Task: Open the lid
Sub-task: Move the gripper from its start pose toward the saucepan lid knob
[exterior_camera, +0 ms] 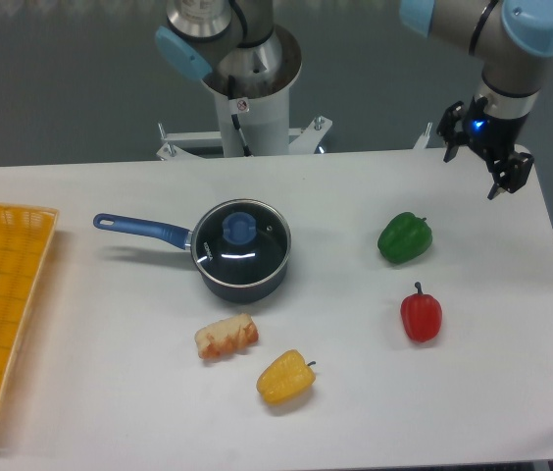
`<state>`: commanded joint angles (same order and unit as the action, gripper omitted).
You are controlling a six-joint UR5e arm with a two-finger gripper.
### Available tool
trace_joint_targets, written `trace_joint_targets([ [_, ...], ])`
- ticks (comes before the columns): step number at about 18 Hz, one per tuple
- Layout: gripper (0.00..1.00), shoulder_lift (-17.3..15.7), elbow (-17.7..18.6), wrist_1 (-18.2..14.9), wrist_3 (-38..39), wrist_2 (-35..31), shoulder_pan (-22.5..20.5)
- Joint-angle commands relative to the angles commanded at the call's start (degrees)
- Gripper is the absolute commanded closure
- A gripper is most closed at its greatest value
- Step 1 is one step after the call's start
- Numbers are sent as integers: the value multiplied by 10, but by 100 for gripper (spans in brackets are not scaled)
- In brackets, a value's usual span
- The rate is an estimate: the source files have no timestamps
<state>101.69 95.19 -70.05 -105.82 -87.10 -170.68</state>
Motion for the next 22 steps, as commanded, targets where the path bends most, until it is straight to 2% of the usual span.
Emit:
trace_joint_targets([
  [4, 0, 1, -5, -3, 6, -2, 2],
  [7, 0, -4, 25, 9, 15, 2, 2],
  [9, 0, -4, 35, 25, 54, 4, 3],
  [15, 0, -4, 42, 27, 116, 3, 21],
  [19, 0, -34, 73, 27, 141, 0, 54],
  [22, 0, -44, 76, 23, 259, -4, 110],
])
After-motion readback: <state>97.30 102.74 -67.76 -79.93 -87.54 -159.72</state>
